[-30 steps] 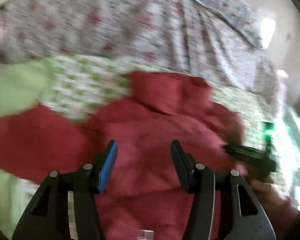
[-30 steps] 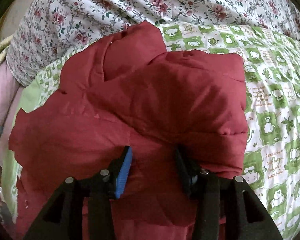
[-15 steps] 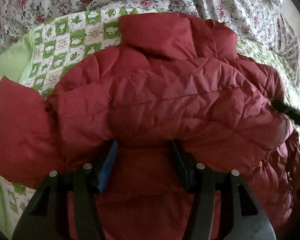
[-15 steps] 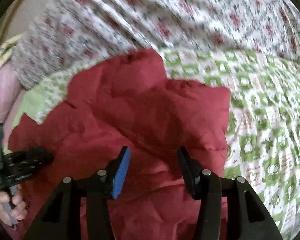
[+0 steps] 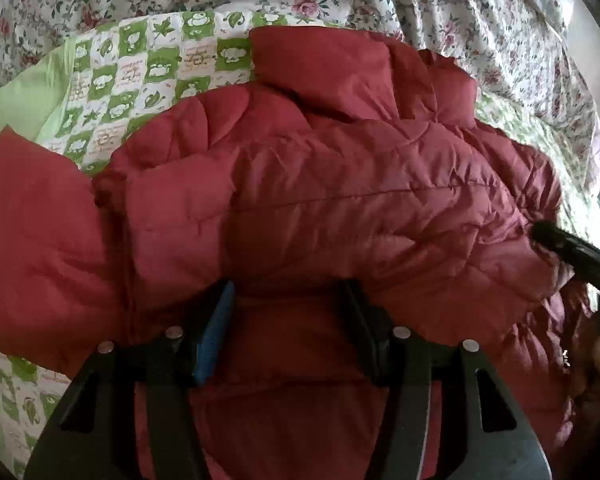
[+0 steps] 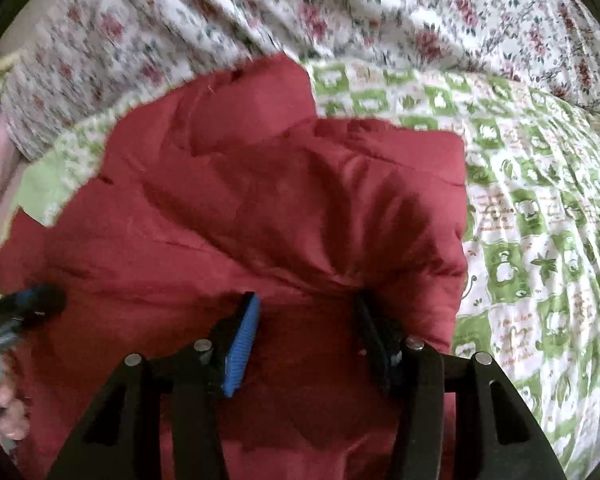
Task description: Fold large clothes
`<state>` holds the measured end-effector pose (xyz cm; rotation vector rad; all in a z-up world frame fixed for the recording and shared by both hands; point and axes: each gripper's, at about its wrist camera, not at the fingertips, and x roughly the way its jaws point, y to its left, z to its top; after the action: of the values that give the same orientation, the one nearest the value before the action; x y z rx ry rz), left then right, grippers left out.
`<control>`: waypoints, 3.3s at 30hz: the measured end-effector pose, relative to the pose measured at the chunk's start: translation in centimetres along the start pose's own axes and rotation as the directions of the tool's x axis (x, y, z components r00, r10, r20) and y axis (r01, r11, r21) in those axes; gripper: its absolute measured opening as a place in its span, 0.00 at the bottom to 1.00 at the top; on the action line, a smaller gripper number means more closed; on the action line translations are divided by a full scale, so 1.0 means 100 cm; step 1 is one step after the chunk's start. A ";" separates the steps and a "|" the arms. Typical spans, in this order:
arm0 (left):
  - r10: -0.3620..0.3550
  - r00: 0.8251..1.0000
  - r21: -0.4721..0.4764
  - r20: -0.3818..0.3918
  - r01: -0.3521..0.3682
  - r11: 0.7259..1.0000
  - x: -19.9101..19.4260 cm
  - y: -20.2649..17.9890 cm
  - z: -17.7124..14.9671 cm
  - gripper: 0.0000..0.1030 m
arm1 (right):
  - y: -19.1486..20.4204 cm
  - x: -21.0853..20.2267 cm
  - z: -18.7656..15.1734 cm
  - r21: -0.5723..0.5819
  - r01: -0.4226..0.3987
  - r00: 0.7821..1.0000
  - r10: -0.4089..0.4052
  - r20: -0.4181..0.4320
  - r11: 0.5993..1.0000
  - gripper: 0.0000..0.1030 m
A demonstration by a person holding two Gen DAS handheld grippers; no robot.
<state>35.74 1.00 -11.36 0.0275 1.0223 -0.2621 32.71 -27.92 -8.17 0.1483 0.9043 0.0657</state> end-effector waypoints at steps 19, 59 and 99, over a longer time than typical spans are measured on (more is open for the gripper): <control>-0.104 0.989 -0.293 0.102 0.130 0.947 -0.102 0.083 -0.059 0.56 | 0.031 -0.088 -0.024 -0.068 -0.181 0.981 0.184 0.053 0.981 0.58; 0.101 0.929 -0.745 0.357 0.218 0.631 -0.098 0.331 -0.062 0.10 | 0.068 -0.157 -0.089 -0.076 -0.343 0.939 0.343 -0.019 0.936 0.59; -0.355 0.919 0.079 0.172 0.347 0.935 -0.046 -0.097 0.002 0.07 | -0.039 -0.119 -0.011 0.213 -0.436 0.900 0.426 0.091 0.874 0.61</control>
<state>31.46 -7.51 -6.41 -0.1373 0.8315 -0.6069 24.54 -33.10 -0.19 0.5668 0.8219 0.3746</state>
